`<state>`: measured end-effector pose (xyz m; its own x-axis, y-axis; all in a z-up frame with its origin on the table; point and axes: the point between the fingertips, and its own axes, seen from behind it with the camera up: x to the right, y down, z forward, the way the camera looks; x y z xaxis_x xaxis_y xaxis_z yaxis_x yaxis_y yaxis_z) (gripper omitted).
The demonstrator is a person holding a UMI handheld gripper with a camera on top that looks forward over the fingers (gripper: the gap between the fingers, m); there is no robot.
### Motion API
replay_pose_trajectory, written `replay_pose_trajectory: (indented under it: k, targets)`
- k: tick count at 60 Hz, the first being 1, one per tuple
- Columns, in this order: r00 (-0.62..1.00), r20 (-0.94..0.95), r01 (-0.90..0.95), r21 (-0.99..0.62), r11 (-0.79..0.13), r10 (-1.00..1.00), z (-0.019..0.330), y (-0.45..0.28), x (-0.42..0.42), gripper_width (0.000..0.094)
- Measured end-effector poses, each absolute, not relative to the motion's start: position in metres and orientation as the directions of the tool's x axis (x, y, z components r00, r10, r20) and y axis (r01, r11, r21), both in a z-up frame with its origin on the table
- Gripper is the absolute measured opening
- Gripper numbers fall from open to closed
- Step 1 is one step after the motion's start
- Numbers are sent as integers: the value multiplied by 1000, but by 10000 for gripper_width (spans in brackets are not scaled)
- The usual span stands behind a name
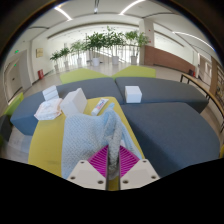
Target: Fold towel
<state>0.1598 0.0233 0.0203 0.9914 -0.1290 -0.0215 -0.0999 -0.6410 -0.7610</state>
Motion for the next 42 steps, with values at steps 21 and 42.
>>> replay_pose_trajectory:
  k: [21,42]
  targets:
    - [996,-29,-72,-783,-618,-80,95,-27,153,820]
    - [991,2,71,-846,-528,130,175,-134,64,846]
